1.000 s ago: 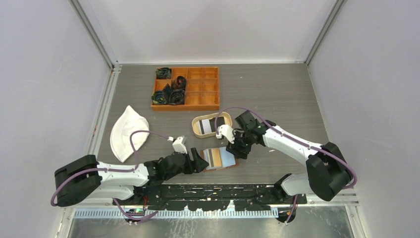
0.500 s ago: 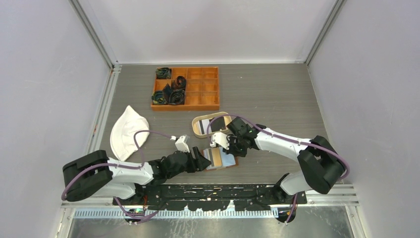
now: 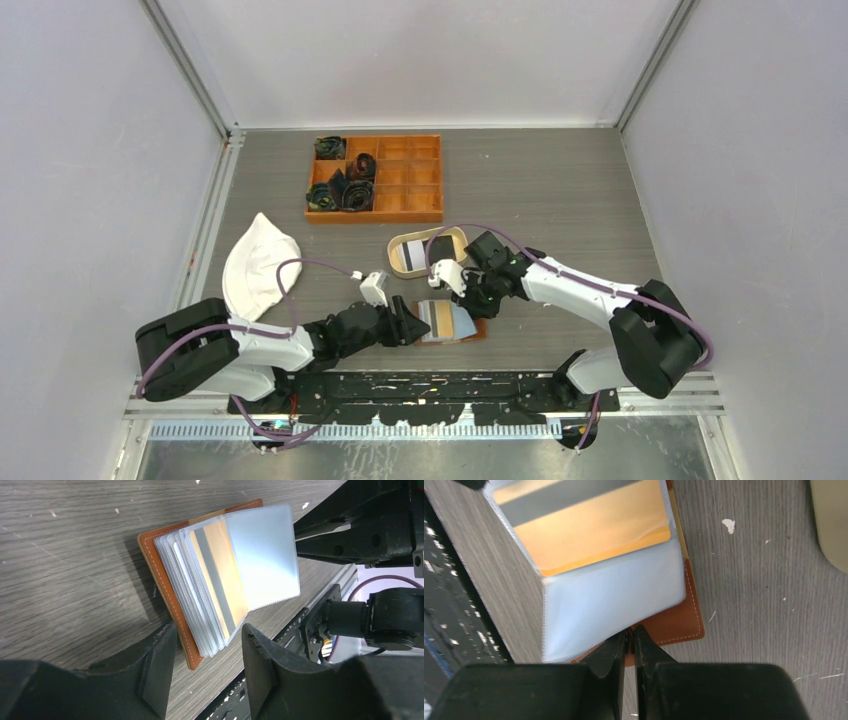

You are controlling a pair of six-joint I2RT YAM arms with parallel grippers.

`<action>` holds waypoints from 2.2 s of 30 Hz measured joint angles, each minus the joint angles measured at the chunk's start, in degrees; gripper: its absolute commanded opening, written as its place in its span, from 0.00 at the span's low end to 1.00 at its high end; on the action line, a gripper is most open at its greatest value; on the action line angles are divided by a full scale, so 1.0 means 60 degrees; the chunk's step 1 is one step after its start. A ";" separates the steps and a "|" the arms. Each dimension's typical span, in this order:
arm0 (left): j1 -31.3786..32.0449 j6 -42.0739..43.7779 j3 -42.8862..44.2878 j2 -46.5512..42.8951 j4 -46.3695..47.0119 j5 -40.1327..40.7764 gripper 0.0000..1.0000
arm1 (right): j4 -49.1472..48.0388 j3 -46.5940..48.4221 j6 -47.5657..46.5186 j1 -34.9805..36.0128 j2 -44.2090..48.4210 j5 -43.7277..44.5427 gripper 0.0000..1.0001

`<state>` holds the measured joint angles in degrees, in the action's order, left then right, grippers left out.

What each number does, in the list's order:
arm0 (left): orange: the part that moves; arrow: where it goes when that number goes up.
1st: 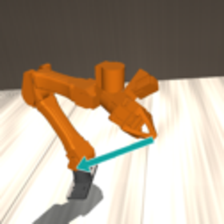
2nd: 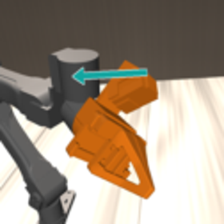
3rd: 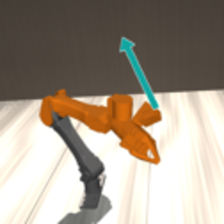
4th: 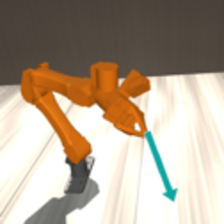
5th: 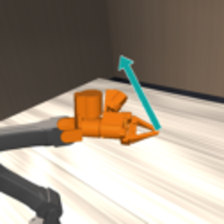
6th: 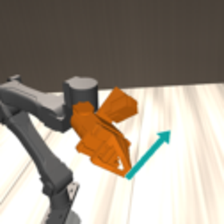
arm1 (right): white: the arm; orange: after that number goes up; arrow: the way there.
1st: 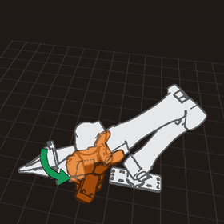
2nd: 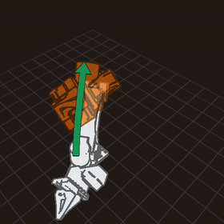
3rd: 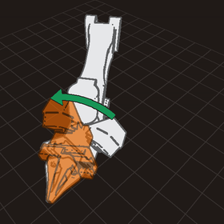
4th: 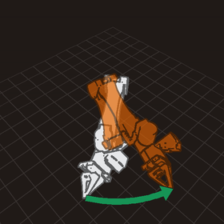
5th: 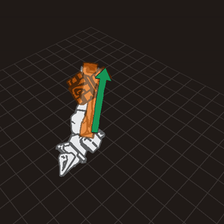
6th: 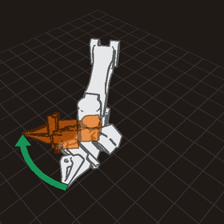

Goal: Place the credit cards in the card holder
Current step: Close the card holder at the center of the board.

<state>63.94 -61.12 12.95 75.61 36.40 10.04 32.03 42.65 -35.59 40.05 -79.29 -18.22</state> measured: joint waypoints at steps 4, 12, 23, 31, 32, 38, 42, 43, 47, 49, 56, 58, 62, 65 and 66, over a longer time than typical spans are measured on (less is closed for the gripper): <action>0.0000 0.0178 0.0000 -0.0186 0.0142 -0.0076 0.51 | 0.0200 0.0160 0.0382 -0.0419 0.0237 -0.0645 0.05; 0.0000 0.0273 0.0011 -0.0455 -0.0007 -0.0004 0.51 | 0.0244 0.0372 0.1202 -0.1421 0.1020 -0.2222 0.05; 0.0000 0.0525 0.0433 -0.0058 0.0102 -0.0026 0.51 | -0.0488 0.0590 0.3344 -0.1446 0.0331 -0.4207 0.04; 0.0000 0.0747 0.0284 -0.2025 -0.2065 0.0732 0.54 | -0.0973 0.0634 0.3949 -0.1461 0.0149 -0.4517 0.05; 0.0000 0.0783 0.0284 -0.2291 -0.2368 0.0831 0.55 | -0.0969 0.0637 0.3898 -0.1479 0.0149 -0.4561 0.05; 0.0000 0.0991 0.0284 -0.2892 -0.3654 0.1293 0.55 | -0.0911 0.0750 0.3705 -0.1530 0.0135 -0.4768 0.04; 0.0000 0.1002 0.0306 -0.2998 -0.4648 0.1515 0.49 | -0.1096 0.1428 0.3785 -0.1355 -0.0495 -0.4834 0.05; 0.0000 0.0998 0.0321 -0.3067 -0.4991 0.1588 0.46 | -0.1184 0.1683 0.3821 -0.1224 -0.0805 -0.4823 0.06; 0.0000 0.0922 0.0375 -0.3603 -0.6258 0.1840 0.41 | -0.1417 0.2685 0.4124 -0.0397 -0.2120 -0.4550 0.09; 0.0004 0.0834 0.0382 -0.4153 -0.6863 0.1931 0.40 | -0.1457 0.3184 0.4291 0.0025 -0.2783 -0.4408 0.11; 0.0004 0.0499 0.0331 -0.6426 -0.8262 0.2007 0.41 | -0.1304 0.4554 0.4856 0.1140 -0.4696 -0.3799 0.43; 0.0000 0.0437 0.0189 -0.7191 -0.8459 0.2000 0.42 | -0.1126 0.4572 0.5009 0.1249 -0.4783 -0.3701 0.53; 0.0000 0.0353 -0.0142 -0.8298 -0.8630 0.1960 0.44 | -0.0790 0.4568 0.5060 0.1078 -0.4488 -0.3716 0.63; 0.0000 0.0288 -0.0317 -0.8666 -0.8539 0.1858 0.46 | -0.0470 0.4448 0.4787 0.0601 -0.3515 -0.3916 0.65; 0.0004 0.0277 -0.0379 -0.8659 -0.8459 0.1803 0.46 | -0.0361 0.4411 0.4656 0.0412 -0.3126 -0.4018 0.65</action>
<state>63.96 -59.46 10.68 23.66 -14.35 20.86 29.87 69.12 -7.66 42.52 -98.04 -42.33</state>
